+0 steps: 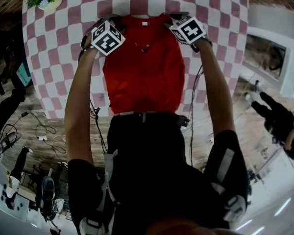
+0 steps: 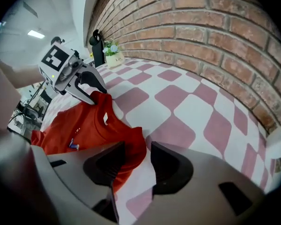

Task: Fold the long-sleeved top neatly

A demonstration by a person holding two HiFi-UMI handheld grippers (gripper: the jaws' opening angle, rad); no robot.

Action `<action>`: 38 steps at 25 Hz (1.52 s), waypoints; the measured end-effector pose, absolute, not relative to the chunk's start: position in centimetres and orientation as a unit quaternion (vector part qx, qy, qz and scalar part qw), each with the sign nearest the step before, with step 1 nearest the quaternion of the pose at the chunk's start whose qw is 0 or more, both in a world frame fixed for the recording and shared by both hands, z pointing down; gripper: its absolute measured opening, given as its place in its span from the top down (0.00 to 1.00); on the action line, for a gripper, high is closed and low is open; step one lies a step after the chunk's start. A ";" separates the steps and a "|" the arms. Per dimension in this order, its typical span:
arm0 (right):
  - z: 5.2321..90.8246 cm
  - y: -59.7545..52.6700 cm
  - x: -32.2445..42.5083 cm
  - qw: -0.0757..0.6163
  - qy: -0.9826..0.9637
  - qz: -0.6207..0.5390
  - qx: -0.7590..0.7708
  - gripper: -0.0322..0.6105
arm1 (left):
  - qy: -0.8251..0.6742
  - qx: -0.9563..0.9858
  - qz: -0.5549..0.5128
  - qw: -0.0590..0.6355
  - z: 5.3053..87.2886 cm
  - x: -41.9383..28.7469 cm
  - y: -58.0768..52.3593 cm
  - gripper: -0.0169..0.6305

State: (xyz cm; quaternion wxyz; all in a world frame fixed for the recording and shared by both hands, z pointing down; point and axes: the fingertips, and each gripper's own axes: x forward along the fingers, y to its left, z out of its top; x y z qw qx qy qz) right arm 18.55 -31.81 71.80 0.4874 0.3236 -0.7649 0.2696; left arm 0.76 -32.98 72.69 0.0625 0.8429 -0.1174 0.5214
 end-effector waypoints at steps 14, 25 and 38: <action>72.3 -32.0 19.9 0.516 -0.762 0.248 0.302 0.87 | -0.098 0.838 0.535 0.040 72.3 0.1 -33.1 0.92; 68.1 -35.8 18.8 0.488 -0.766 0.213 0.362 0.88 | -0.182 0.847 0.499 -0.004 69.2 -0.3 -38.2 0.92; 58.1 -36.7 18.7 0.457 -0.766 0.103 0.439 0.89 | -0.232 0.861 0.443 -0.093 59.9 -0.6 -38.9 0.92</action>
